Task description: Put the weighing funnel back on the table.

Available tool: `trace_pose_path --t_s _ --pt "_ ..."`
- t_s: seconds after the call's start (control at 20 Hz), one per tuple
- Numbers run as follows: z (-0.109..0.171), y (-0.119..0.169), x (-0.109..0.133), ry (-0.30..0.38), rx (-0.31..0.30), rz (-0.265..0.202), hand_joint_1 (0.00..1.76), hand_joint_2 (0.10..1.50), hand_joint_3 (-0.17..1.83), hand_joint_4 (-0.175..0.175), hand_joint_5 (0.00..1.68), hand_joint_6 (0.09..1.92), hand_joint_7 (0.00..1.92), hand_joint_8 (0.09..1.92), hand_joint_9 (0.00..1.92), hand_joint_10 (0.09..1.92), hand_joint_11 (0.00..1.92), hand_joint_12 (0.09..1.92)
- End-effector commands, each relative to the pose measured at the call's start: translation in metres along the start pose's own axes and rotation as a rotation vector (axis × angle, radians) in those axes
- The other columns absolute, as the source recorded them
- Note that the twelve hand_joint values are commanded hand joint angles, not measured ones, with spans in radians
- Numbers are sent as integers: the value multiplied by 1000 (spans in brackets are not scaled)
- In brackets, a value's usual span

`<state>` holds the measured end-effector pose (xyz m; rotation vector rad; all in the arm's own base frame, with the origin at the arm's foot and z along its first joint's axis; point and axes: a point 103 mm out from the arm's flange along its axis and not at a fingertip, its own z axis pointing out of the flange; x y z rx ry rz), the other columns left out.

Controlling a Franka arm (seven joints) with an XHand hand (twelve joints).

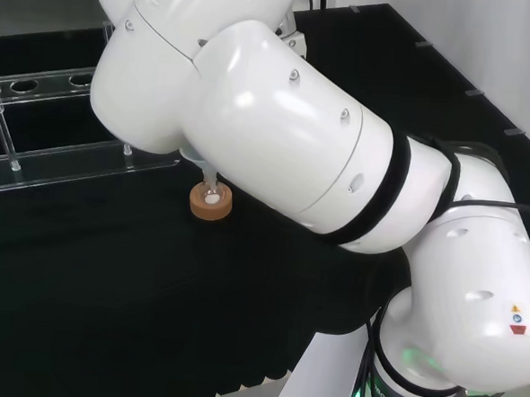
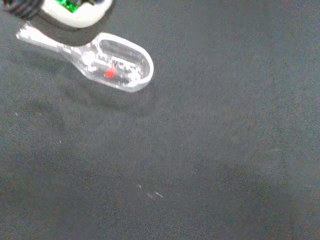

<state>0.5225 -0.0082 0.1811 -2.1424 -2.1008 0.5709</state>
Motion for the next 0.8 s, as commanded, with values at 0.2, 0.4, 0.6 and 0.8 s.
trace_pose_path --t_s 0.2,0.4,0.6,0.8 --pt "-35 -43 -8 76 -52 15 817 672 350 -6 378 133 203 652 506 609 405 1295" --pt "-45 -58 -8 77 -67 16 811 668 361 -7 387 122 221 653 511 611 414 1298" --pt "-53 -73 -11 79 -76 20 807 668 365 -6 392 119 231 655 519 612 417 1298" --pt "-52 -78 -18 88 -88 17 804 668 368 -6 398 117 235 654 525 612 418 1298"
